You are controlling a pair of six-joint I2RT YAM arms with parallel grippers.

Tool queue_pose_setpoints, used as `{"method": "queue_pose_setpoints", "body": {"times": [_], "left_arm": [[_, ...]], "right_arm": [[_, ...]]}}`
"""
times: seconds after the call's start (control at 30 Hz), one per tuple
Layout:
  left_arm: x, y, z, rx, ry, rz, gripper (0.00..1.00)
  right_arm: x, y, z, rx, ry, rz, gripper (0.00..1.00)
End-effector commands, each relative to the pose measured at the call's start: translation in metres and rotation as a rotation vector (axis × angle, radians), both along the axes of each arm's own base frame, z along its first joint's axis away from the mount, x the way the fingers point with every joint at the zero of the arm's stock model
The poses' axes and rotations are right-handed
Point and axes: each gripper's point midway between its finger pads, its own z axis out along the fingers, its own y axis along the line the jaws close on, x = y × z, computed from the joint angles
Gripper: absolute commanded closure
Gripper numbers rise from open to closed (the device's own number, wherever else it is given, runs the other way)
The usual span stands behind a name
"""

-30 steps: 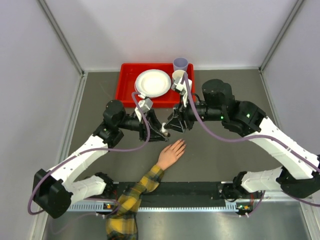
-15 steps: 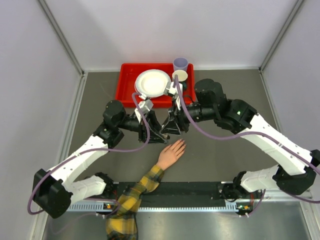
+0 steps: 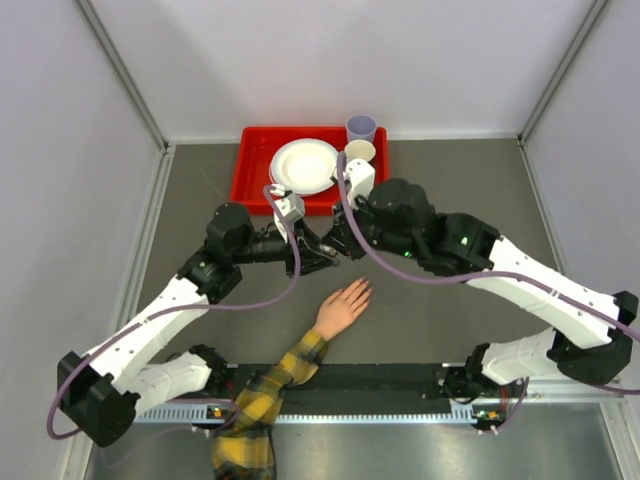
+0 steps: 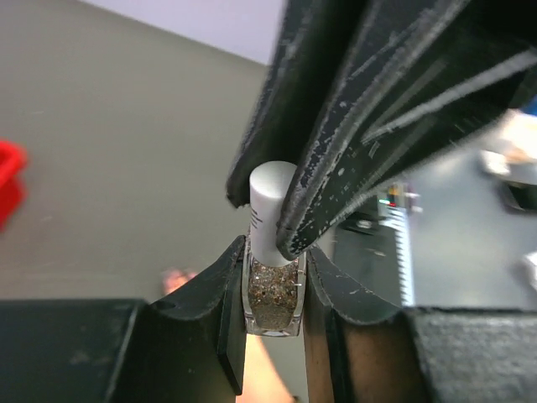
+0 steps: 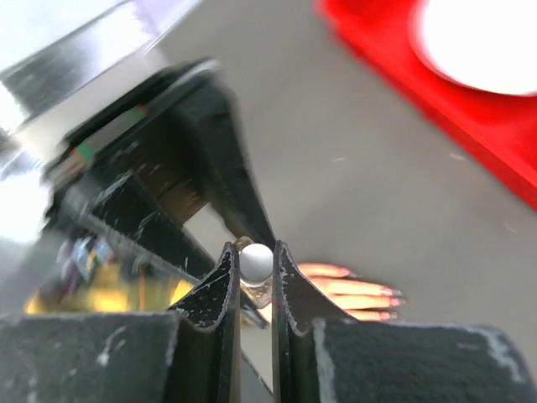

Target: Paint the nails

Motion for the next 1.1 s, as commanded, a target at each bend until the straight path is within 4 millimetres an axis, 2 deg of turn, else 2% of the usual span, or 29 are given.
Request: {"method": "queue_pose_setpoints", "body": {"times": [0.0,0.13,0.27,0.3,0.4,0.43,0.47,0.5,0.53,0.67,0.7,0.77,0.8,0.83,0.87,0.9,0.93,0.97,1.0,1.07], "left_arm": [[0.065,0.032,0.014,0.033,-0.111,0.430,1.00],[0.060,0.030,0.017,0.010,-0.121,0.407,1.00],[0.050,0.024,0.018,0.003,-0.118,0.335,0.98],[0.049,0.023,0.021,-0.006,-0.126,0.324,0.79],[0.045,0.024,0.023,-0.019,-0.135,0.320,0.53],[0.045,0.026,0.026,-0.025,-0.143,0.337,0.25],[0.046,0.028,0.026,-0.022,-0.151,0.344,0.16],[0.047,0.029,0.026,-0.020,-0.155,0.355,0.11],[0.048,0.032,0.029,-0.021,-0.167,0.368,0.05],[0.055,0.043,0.033,-0.029,-0.197,0.452,0.01],[0.056,0.045,0.034,-0.031,-0.200,0.469,0.01],[0.060,0.053,0.036,-0.033,-0.211,0.521,0.01],[0.062,0.056,0.038,-0.037,-0.218,0.542,0.01],[0.063,0.058,0.039,-0.039,-0.220,0.556,0.01],[0.064,0.059,0.039,-0.037,-0.221,0.568,0.01],[0.063,0.060,0.041,-0.042,-0.225,0.570,0.01],[0.063,0.060,0.041,-0.043,-0.226,0.570,0.01],[0.062,0.060,0.042,-0.047,-0.228,0.566,0.01],[0.061,0.061,0.044,-0.054,-0.231,0.568,0.01],[0.060,0.061,0.045,-0.061,-0.234,0.565,0.01]], "right_arm": [[0.019,-0.029,0.002,0.035,-0.023,-0.479,1.00],[0.018,-0.020,0.005,0.054,-0.040,-0.500,1.00],[0.016,-0.014,0.018,0.078,-0.070,-0.442,1.00],[0.016,-0.014,0.019,0.082,-0.075,-0.436,1.00],[0.022,-0.024,0.023,0.082,-0.105,-0.448,1.00],[0.024,-0.027,0.022,0.078,-0.106,-0.455,1.00],[0.026,-0.034,0.025,0.087,-0.114,-0.466,1.00],[0.033,-0.040,0.028,0.103,-0.120,-0.487,1.00],[0.037,-0.044,0.020,0.089,-0.125,-0.501,1.00],[0.062,-0.074,0.008,0.066,-0.142,-0.609,1.00],[0.072,-0.088,-0.006,0.033,-0.149,-0.664,1.00],[0.088,-0.109,-0.013,0.026,-0.181,-0.783,1.00],[0.094,-0.118,-0.032,-0.009,-0.179,-0.821,1.00],[0.107,-0.137,-0.037,-0.012,-0.195,-0.915,1.00],[0.112,-0.146,-0.045,-0.005,-0.186,-0.980,1.00],[0.116,-0.156,-0.061,-0.040,-0.189,-1.025,1.00],[0.125,-0.172,-0.067,-0.053,-0.220,-1.117,1.00],[0.128,-0.179,-0.072,-0.043,-0.228,-1.170,1.00],[0.130,-0.187,-0.088,-0.069,-0.229,-1.204,1.00],[0.138,-0.199,-0.100,-0.034,-0.229,-1.295,1.00]]}}
